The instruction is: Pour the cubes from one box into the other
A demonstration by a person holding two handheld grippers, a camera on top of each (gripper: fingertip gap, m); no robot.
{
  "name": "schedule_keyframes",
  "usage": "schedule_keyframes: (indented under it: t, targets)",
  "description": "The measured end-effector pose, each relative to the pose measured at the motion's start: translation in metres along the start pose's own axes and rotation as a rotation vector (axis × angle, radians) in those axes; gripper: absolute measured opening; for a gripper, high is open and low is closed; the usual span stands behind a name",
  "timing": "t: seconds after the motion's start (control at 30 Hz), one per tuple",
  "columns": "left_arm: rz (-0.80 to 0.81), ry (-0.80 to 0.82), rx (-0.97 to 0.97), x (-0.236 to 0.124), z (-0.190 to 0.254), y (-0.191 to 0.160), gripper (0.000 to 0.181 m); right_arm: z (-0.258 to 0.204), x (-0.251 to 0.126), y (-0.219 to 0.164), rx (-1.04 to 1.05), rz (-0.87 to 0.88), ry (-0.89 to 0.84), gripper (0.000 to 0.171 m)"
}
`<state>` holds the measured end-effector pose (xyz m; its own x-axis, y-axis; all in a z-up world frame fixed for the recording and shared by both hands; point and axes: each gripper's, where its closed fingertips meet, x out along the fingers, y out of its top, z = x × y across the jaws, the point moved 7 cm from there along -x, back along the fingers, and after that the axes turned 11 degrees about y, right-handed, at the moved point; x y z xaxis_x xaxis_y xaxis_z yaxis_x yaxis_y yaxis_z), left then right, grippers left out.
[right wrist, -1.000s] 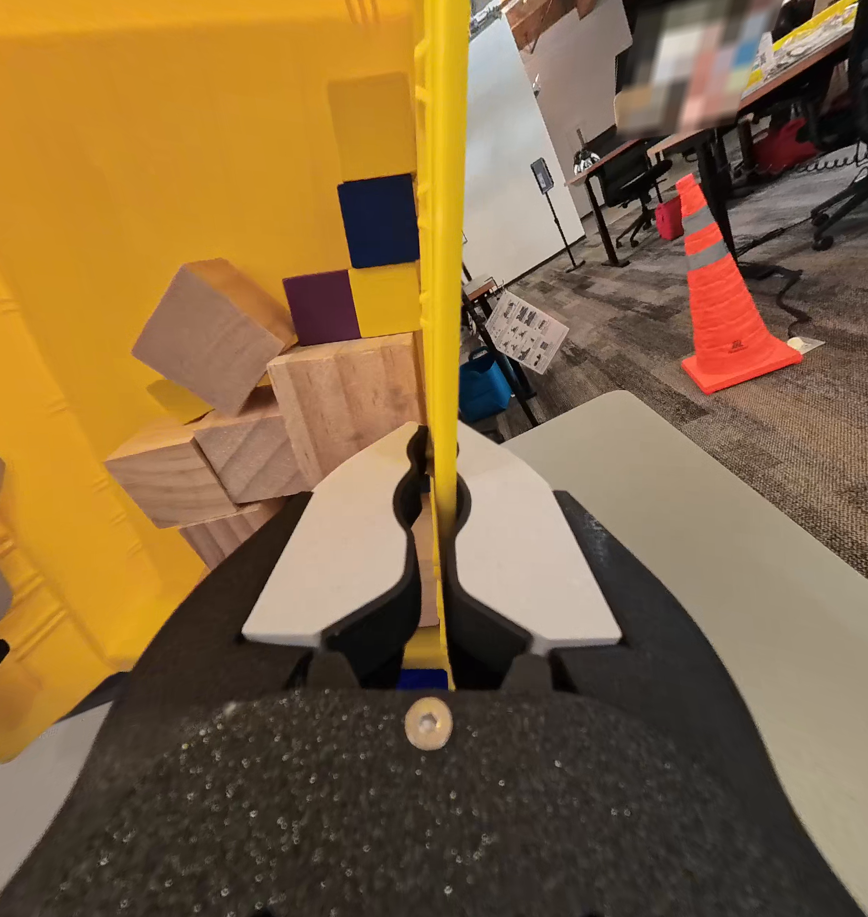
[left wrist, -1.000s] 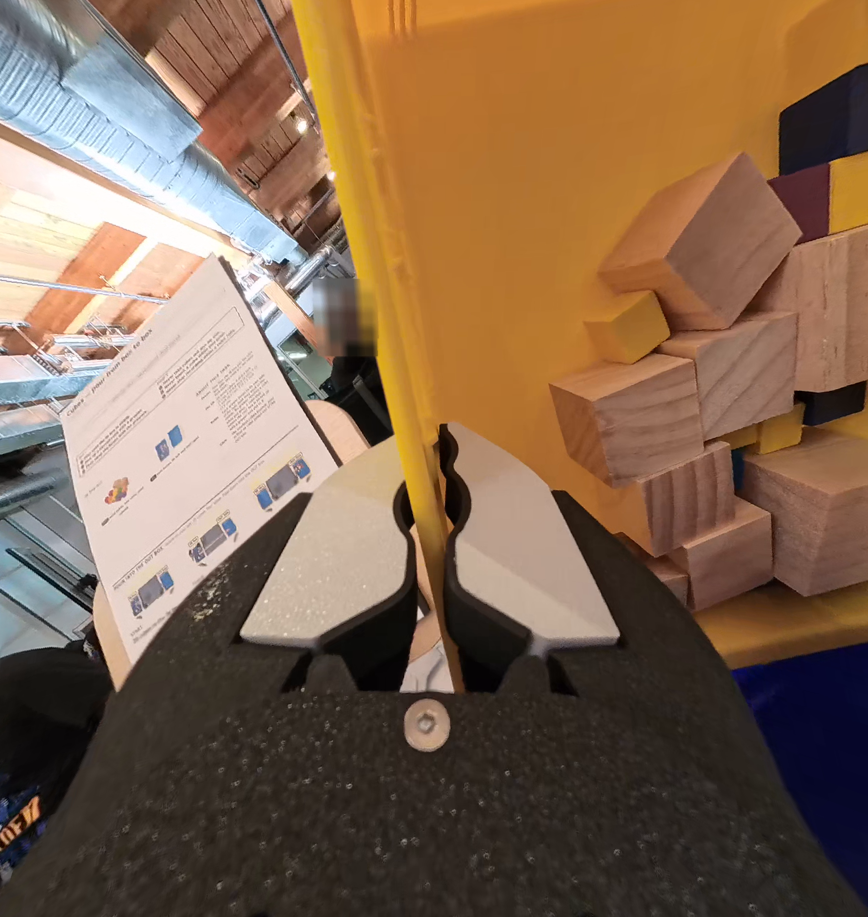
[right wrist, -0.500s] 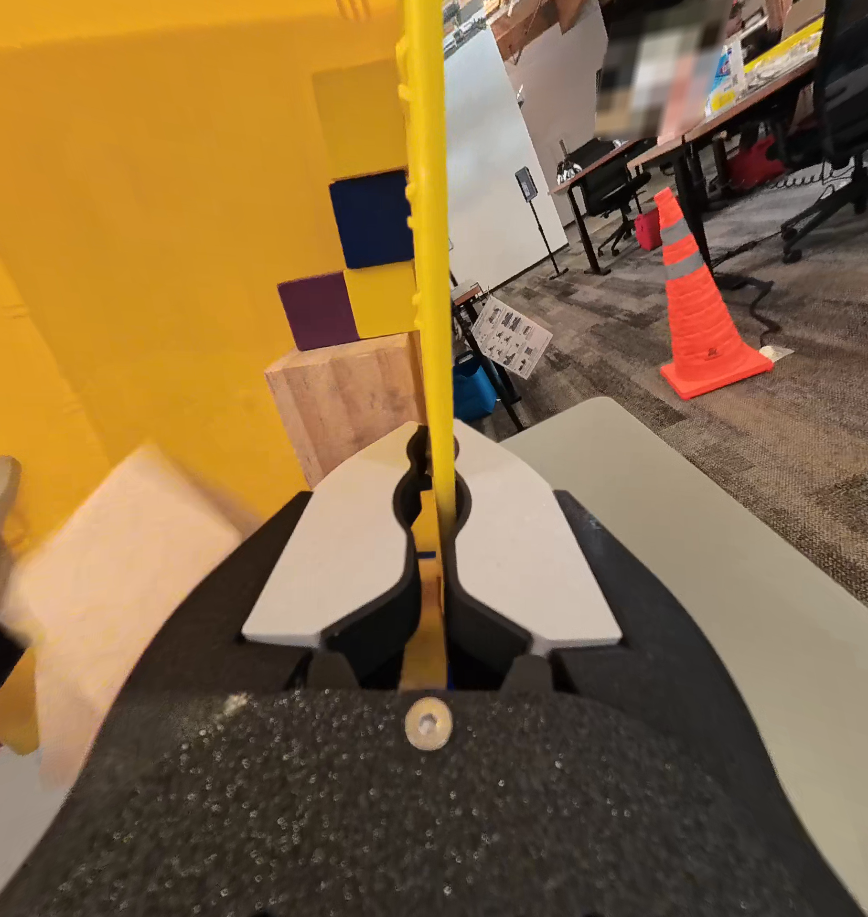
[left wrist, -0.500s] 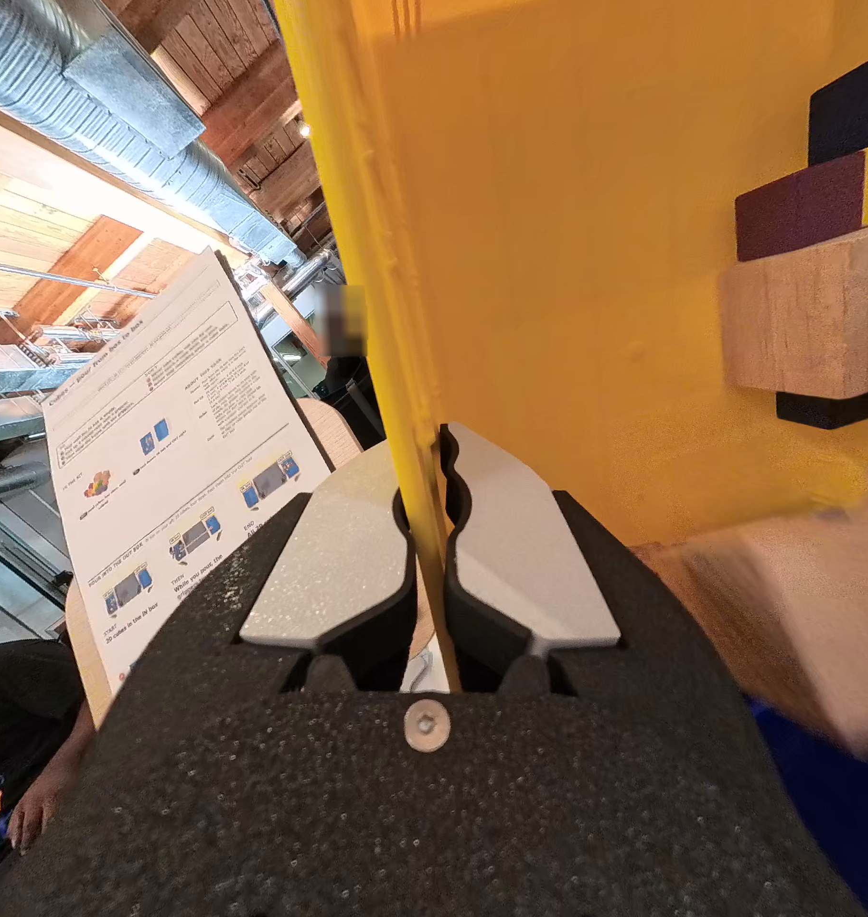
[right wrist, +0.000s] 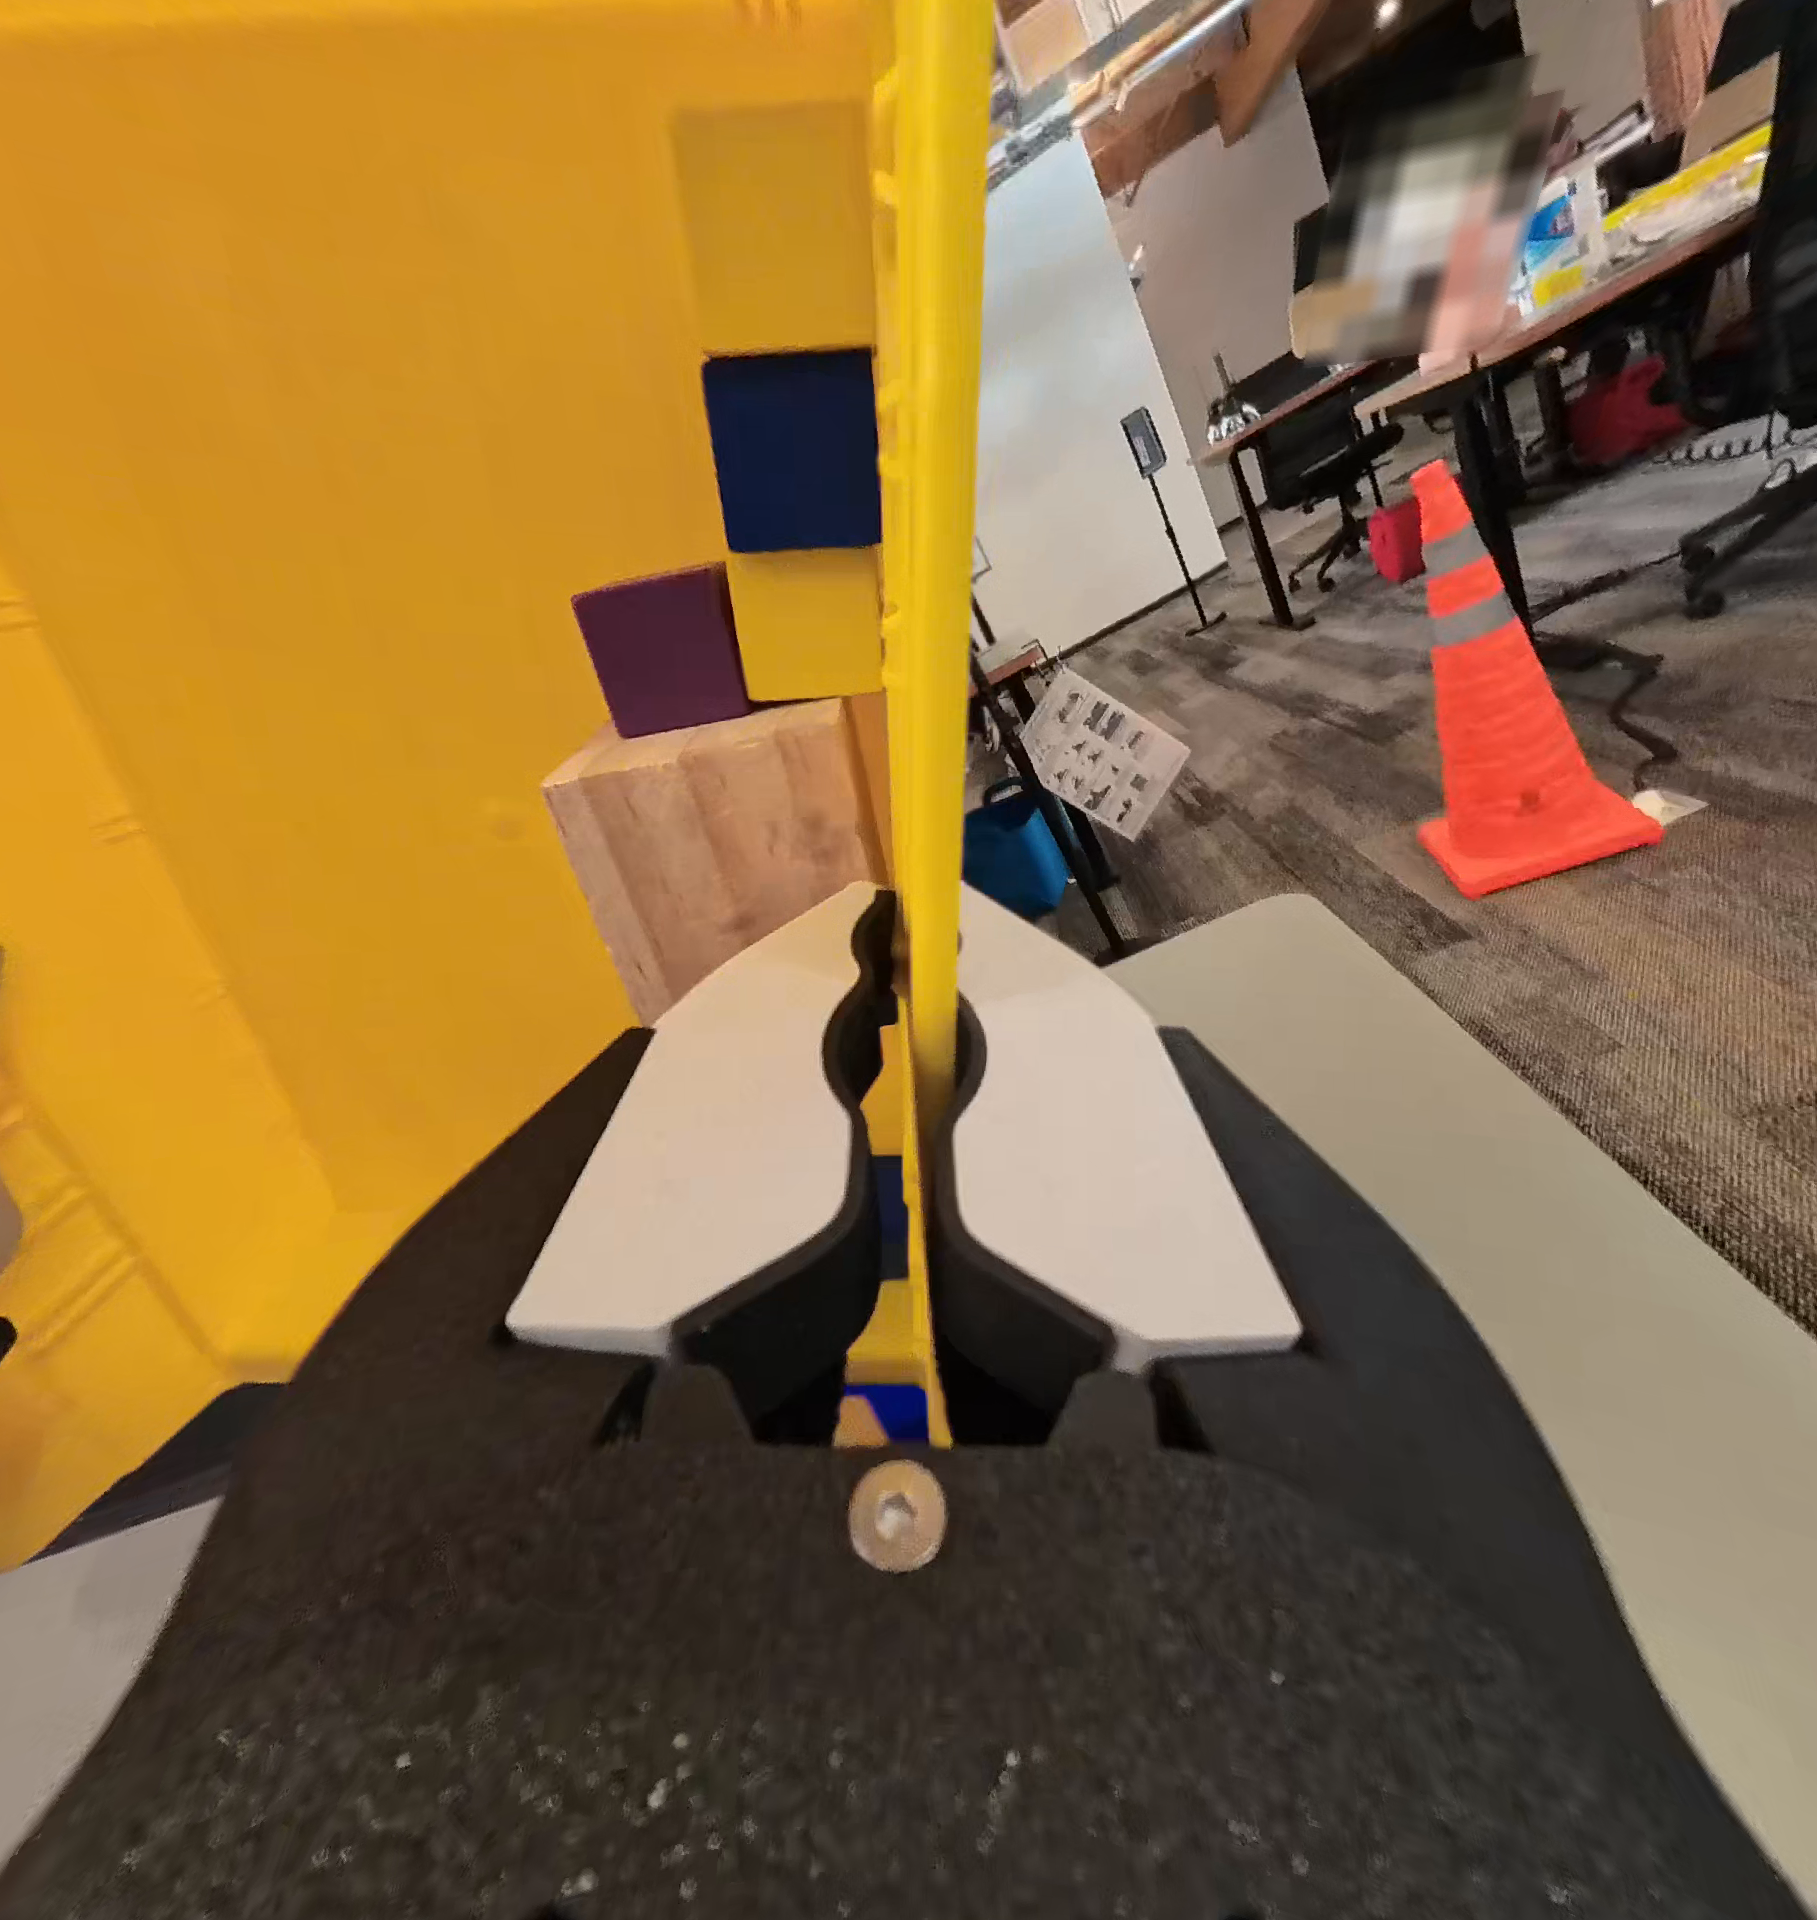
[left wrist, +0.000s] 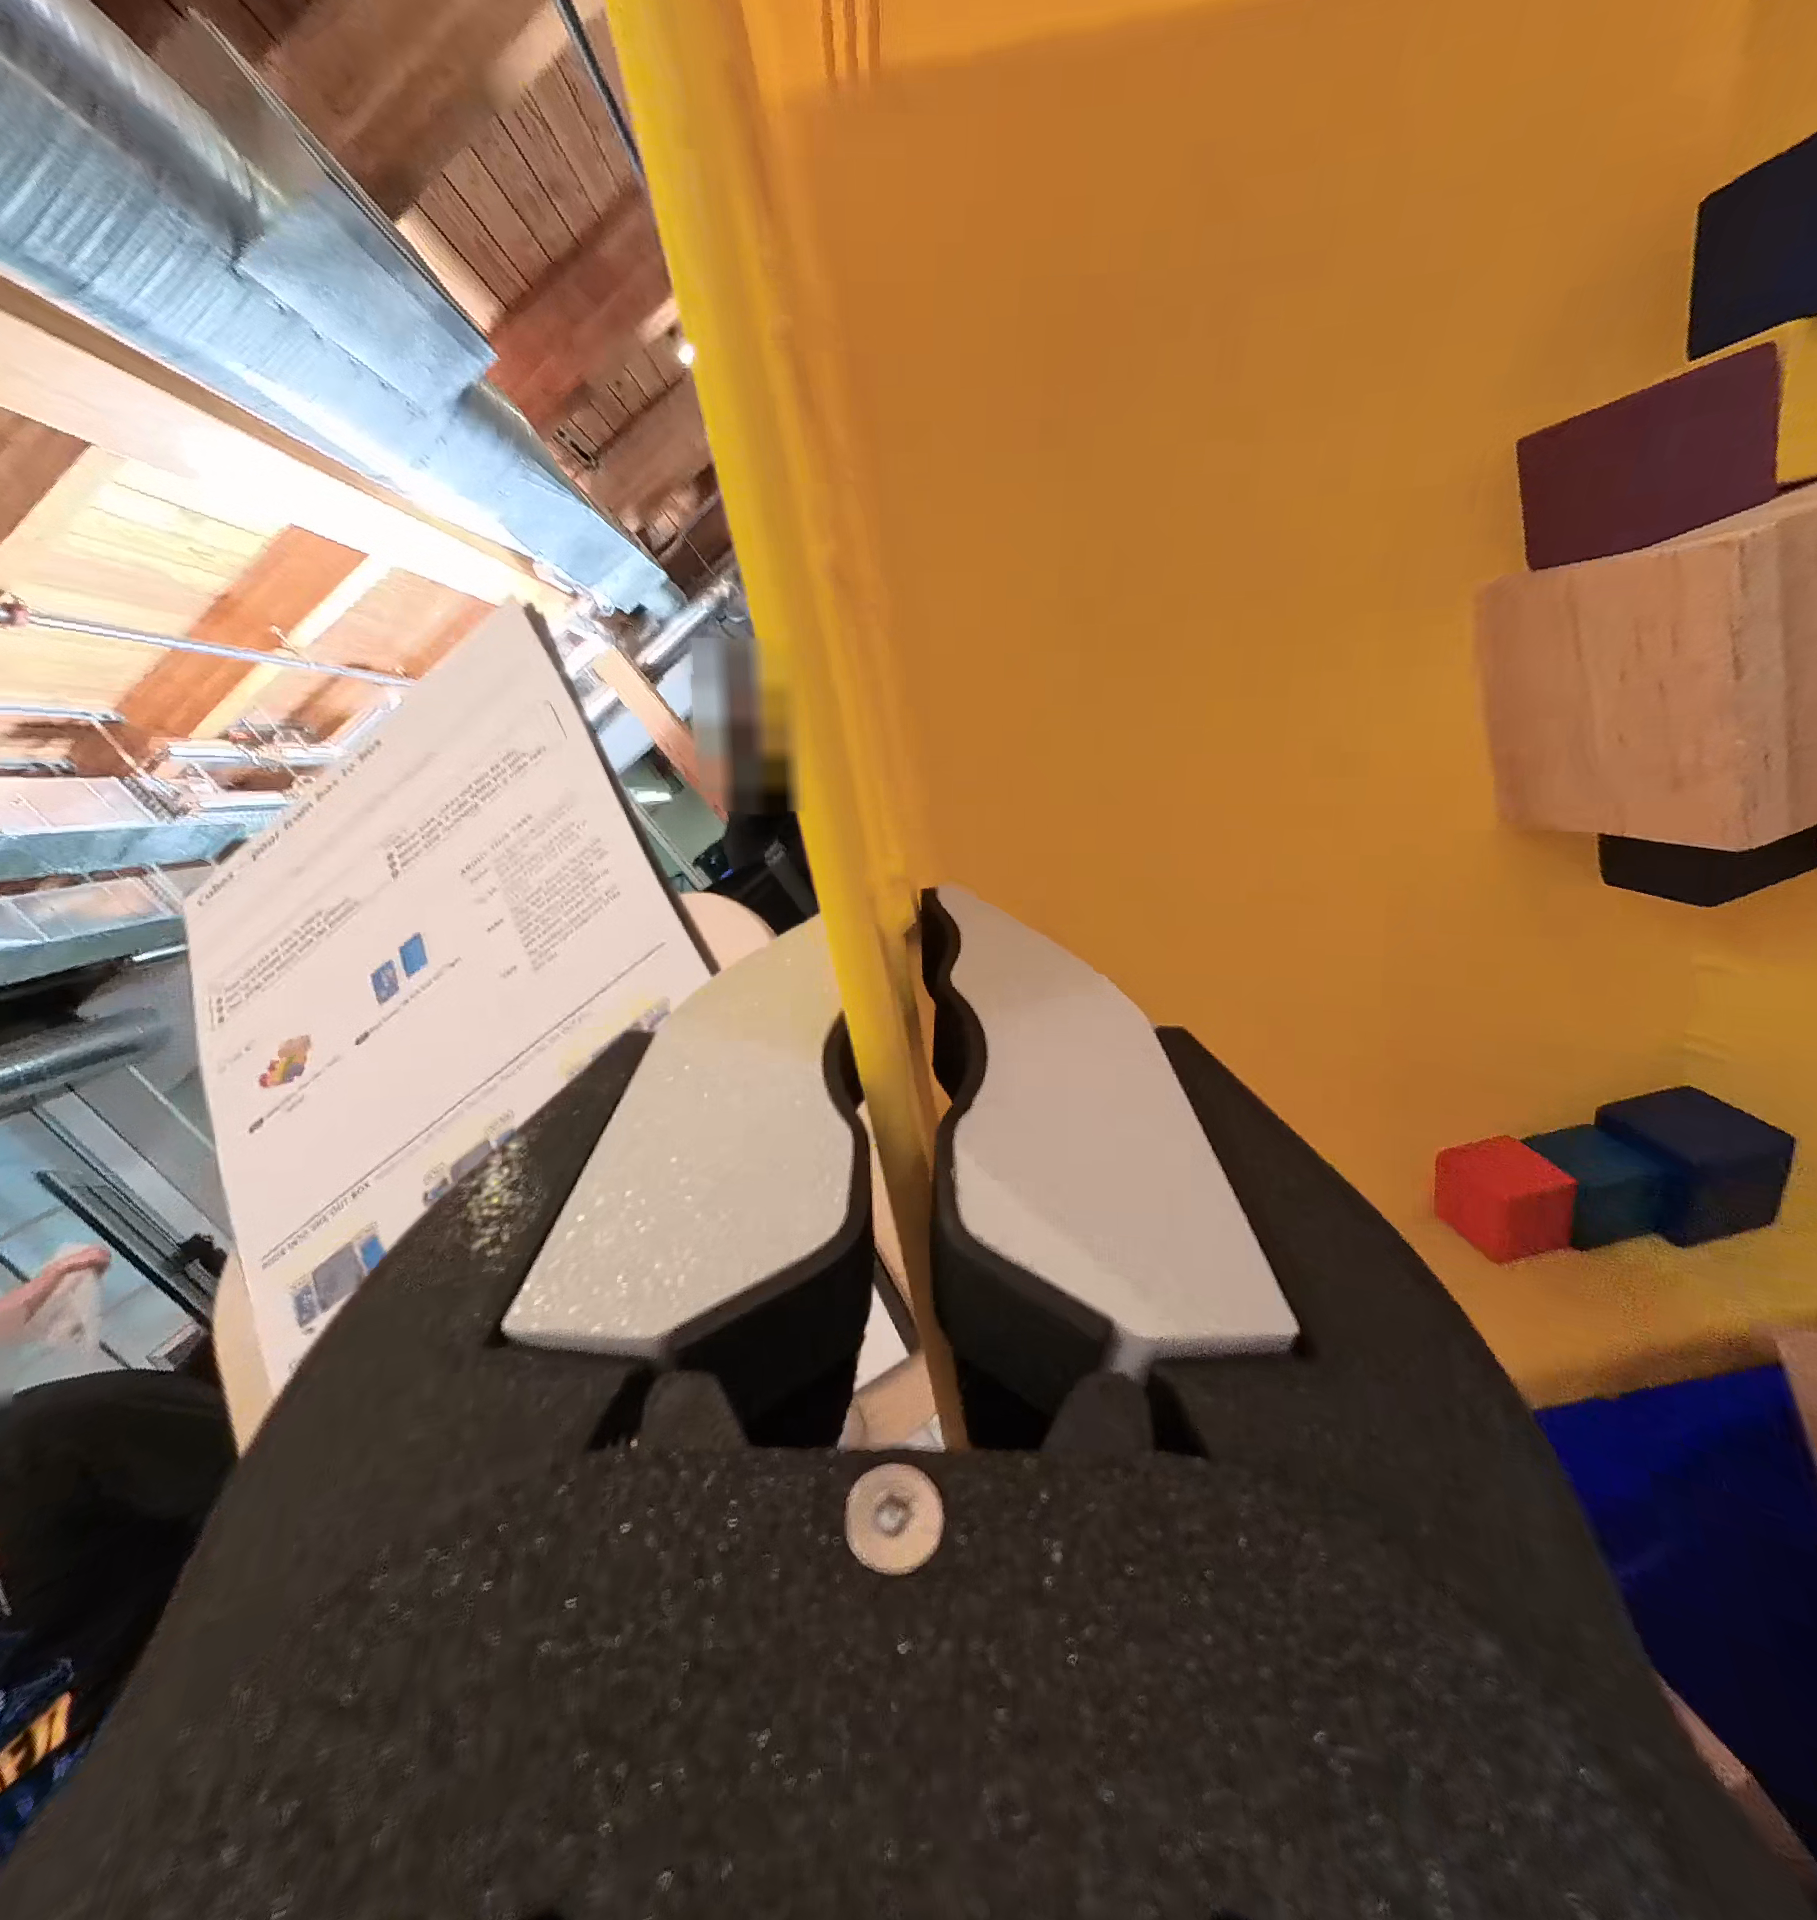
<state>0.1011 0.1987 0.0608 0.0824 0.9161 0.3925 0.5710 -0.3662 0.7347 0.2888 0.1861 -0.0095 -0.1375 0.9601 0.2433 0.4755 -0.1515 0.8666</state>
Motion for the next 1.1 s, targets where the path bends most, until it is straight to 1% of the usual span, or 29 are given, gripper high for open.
schedule_keyframes:
  t: [0.1, 0.17, 0.3, 0.43, 0.47, 0.57, 0.73, 0.83, 0.93, 1.1]
  targets:
    - [0.031, 0.025, 0.001, -0.005, -0.003, 0.000, 0.005, -0.002, -0.002, 0.000, 0.016, 0.039, 0.037, 0.005]
    - [0.048, 0.045, -0.045, -0.012, -0.007, -0.002, 0.005, -0.005, -0.004, 0.001, -0.054, 0.067, 0.073, 0.005]
    - [-0.062, 0.040, -0.170, -0.012, -0.006, -0.016, 0.005, -0.010, 0.000, 0.002, -0.126, -0.007, 0.048, 0.004]
    - [-0.092, 0.031, -0.132, -0.007, 0.000, -0.022, 0.005, -0.004, 0.006, -0.003, -0.088, -0.069, 0.032, 0.005]
    - [-0.097, 0.024, -0.115, -0.005, 0.001, -0.022, 0.005, -0.002, 0.007, -0.004, -0.084, -0.082, 0.025, 0.002]
    - [-0.129, 0.008, -0.093, 0.003, 0.003, -0.022, 0.005, -0.001, 0.012, -0.006, -0.050, -0.114, 0.006, 0.005]
    - [-0.143, 0.009, -0.102, 0.008, 0.002, -0.025, 0.005, -0.002, 0.017, -0.003, -0.088, -0.127, 0.006, 0.005]
    - [-0.121, 0.018, -0.098, 0.007, 0.000, -0.023, 0.005, -0.003, 0.017, -0.003, -0.080, -0.104, 0.019, 0.004]
    - [-0.060, 0.054, -0.129, 0.000, -0.009, -0.015, 0.005, -0.009, 0.017, 0.005, -0.110, -0.033, 0.069, 0.005]
    - [0.085, 0.111, -0.167, -0.019, -0.027, -0.002, 0.004, -0.022, 0.009, 0.017, -0.150, 0.118, 0.180, 0.005]
